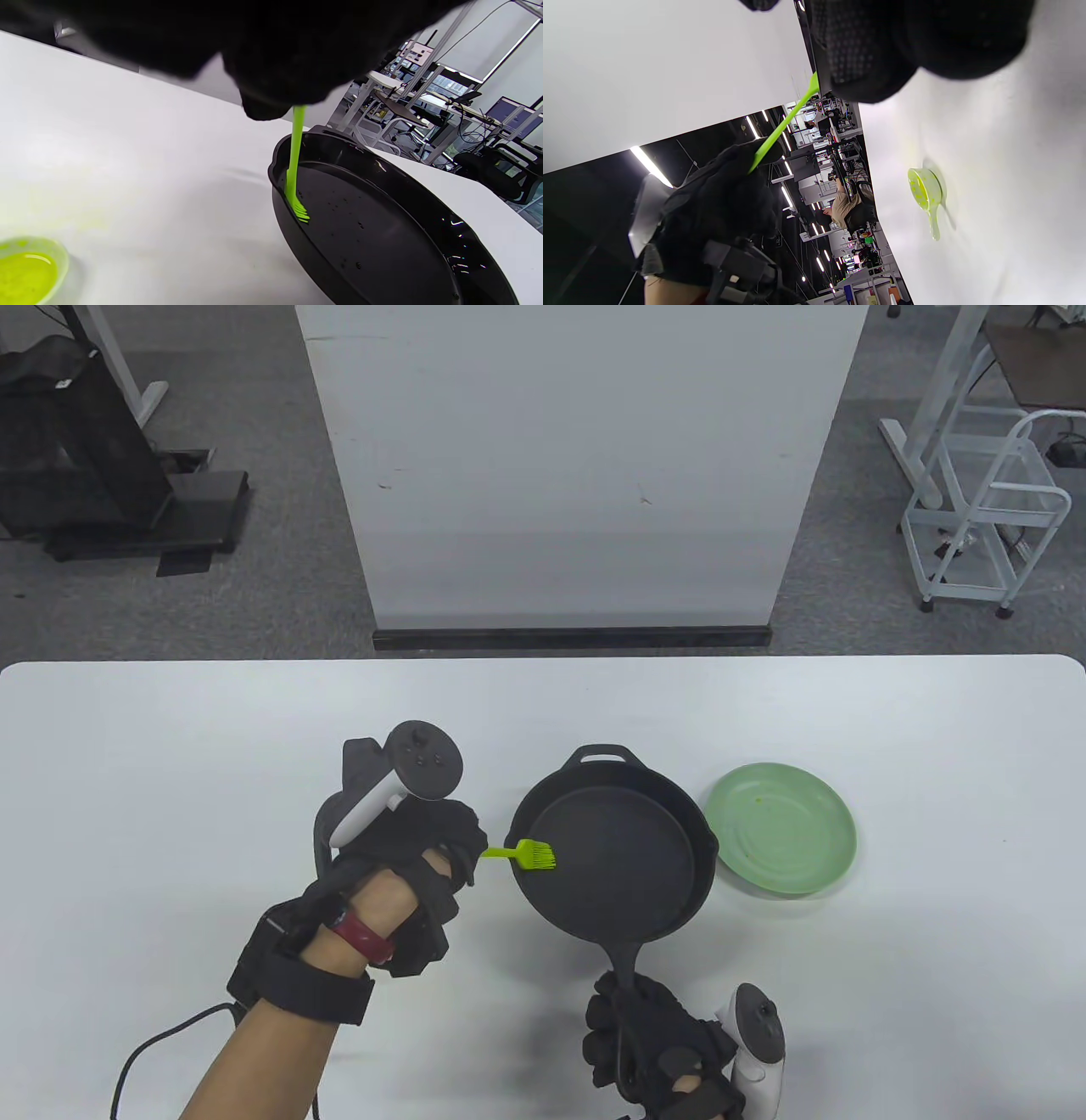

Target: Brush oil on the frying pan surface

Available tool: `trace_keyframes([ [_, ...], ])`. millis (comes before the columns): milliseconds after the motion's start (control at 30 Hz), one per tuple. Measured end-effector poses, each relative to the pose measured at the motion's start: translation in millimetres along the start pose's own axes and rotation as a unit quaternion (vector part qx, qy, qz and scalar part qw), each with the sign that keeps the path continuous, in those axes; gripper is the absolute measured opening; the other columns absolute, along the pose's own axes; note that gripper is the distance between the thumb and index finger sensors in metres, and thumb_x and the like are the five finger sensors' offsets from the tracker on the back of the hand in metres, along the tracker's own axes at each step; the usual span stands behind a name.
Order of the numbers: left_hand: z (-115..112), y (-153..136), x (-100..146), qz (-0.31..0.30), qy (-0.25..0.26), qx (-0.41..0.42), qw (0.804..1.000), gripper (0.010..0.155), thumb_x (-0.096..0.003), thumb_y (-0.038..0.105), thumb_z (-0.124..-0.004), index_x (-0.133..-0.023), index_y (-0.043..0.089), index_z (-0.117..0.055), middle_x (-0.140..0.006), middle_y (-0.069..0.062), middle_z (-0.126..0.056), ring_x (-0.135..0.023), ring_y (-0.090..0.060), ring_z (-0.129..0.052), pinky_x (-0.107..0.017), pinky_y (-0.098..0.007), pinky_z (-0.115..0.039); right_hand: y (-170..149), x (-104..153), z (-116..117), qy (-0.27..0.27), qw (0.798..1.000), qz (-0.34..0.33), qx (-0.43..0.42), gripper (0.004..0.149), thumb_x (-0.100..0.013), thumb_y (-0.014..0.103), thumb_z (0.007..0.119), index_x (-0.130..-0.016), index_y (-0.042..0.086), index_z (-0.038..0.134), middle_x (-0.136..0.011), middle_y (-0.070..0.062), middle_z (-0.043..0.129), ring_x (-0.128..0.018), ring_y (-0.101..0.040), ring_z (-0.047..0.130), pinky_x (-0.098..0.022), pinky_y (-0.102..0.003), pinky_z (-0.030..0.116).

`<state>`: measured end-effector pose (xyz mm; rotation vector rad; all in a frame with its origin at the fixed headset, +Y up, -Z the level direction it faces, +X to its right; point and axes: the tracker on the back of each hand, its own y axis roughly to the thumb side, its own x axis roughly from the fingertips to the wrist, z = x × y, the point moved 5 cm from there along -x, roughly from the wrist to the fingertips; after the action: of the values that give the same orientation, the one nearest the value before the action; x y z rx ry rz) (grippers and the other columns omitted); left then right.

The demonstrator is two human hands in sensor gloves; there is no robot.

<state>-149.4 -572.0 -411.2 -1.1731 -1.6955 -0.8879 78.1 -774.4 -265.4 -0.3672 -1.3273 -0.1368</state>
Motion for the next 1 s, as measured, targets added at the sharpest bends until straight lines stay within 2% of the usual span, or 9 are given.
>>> trace_keyframes([
  [67, 3.5, 10.0, 7.0, -0.006, -0.005, -0.014, 1.000, 0.047, -0.0473, 0.038, -0.077, -0.082, 0.008, -0.085, -0.025, 0.004, -0.100, -0.007, -0.020, -0.094, -0.010, -0.040, -0.085, 0.3, -0.2, 0.1, 0.001, 1.000, -0.001, 0.002, 0.057, -0.048, 0.033, 0.066, -0.087, -0.006, 0.051, -0.069, -0.023, 0.073, -0.039, -0.023, 0.095, -0.022, -0.031, 0.088],
  [200, 11.5, 27.9, 17.5, -0.010, 0.030, -0.070, 0.997, 0.047, -0.0471, 0.038, -0.078, -0.082, 0.008, -0.086, -0.024, 0.003, -0.100, -0.007, -0.021, -0.094, -0.010, -0.040, -0.085, 0.3, -0.4, 1.1, 0.004, 1.000, -0.001, 0.002, 0.057, -0.048, 0.033, 0.066, -0.087, -0.006, 0.051, -0.069, -0.023, 0.073, -0.038, -0.024, 0.095, -0.022, -0.031, 0.088],
  [267, 5.4, 35.5, 18.1, -0.005, 0.032, -0.106, 0.994, 0.047, -0.0471, 0.038, -0.078, -0.082, 0.008, -0.086, -0.024, 0.003, -0.100, -0.007, -0.021, -0.094, -0.010, -0.041, -0.085, 0.3, -0.5, 1.5, 0.005, 1.000, -0.002, 0.003, 0.057, -0.048, 0.033, 0.066, -0.087, -0.006, 0.051, -0.069, -0.023, 0.073, -0.038, -0.024, 0.095, -0.022, -0.031, 0.088],
  [333, -5.3, 39.7, 14.9, -0.011, 0.011, -0.118, 0.993, 0.047, -0.0472, 0.038, -0.077, -0.082, 0.008, -0.085, -0.025, 0.004, -0.100, -0.007, -0.021, -0.094, -0.011, -0.040, -0.085, 0.0, -0.7, 2.1, 0.007, 1.000, -0.001, 0.002, 0.057, -0.048, 0.033, 0.066, -0.086, -0.006, 0.052, -0.069, -0.024, 0.074, -0.038, -0.024, 0.095, -0.021, -0.031, 0.088],
  [667, -40.6, 54.3, -1.6, -0.056, -0.058, -0.013, 0.997, 0.049, -0.0472, 0.036, -0.076, -0.082, 0.003, -0.082, -0.025, 0.004, -0.100, -0.007, -0.021, -0.095, -0.010, -0.041, -0.086, -5.3, -2.4, 3.3, 0.018, 1.000, 0.011, -0.024, 0.057, -0.048, 0.033, 0.066, -0.086, -0.007, 0.051, -0.069, -0.023, 0.074, -0.038, -0.022, 0.096, -0.021, -0.030, 0.089],
  [1000, -58.5, 61.0, -14.2, -0.087, -0.079, 0.060, 0.991, 0.049, -0.0472, 0.036, -0.075, -0.083, 0.003, -0.081, -0.025, 0.004, -0.100, -0.007, -0.021, -0.095, -0.010, -0.041, -0.086, -3.8, -2.9, 3.3, 0.017, 1.000, 0.006, -0.022, 0.057, -0.047, 0.032, 0.066, -0.086, -0.007, 0.051, -0.068, -0.023, 0.074, -0.038, -0.022, 0.096, -0.021, -0.031, 0.089],
])
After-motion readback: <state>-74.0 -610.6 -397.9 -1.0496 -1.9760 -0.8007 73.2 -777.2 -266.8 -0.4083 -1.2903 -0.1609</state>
